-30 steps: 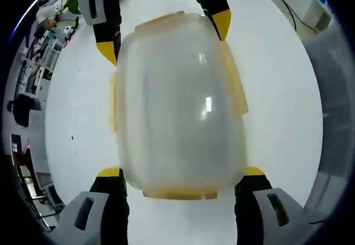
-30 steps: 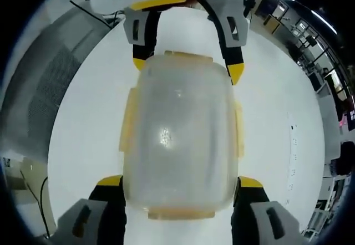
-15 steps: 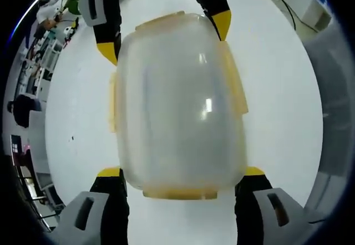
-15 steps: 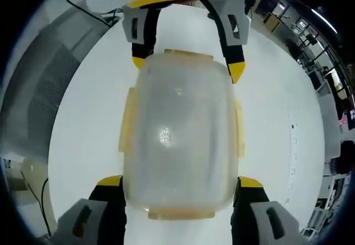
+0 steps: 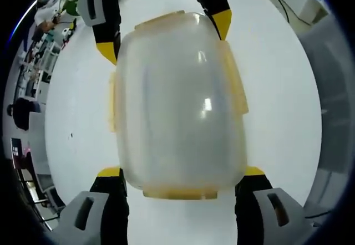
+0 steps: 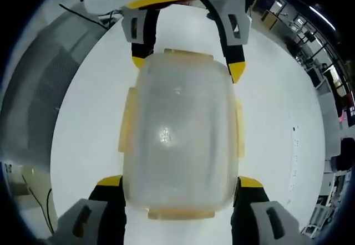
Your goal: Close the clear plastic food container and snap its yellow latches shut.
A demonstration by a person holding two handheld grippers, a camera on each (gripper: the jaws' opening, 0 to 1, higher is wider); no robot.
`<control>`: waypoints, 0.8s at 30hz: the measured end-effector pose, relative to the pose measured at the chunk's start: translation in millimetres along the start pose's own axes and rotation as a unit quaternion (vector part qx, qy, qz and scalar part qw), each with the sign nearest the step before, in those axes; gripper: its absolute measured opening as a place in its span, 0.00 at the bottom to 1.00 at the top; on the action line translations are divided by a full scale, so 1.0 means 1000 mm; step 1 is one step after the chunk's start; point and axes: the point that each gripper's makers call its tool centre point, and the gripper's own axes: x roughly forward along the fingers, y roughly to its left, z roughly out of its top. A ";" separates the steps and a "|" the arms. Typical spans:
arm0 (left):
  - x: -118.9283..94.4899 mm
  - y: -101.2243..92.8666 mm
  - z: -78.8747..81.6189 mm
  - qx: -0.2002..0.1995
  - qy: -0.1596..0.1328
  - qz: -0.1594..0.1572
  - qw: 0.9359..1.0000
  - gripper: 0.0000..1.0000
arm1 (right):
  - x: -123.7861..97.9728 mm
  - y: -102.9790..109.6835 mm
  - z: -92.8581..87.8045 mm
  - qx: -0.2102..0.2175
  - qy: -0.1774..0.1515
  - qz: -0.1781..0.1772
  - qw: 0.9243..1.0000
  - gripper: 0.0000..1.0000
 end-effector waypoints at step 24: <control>-0.010 -0.007 -0.064 0.027 0.004 -0.003 1.000 0.77 | 0.016 0.002 0.063 0.031 0.004 -0.007 0.999 0.78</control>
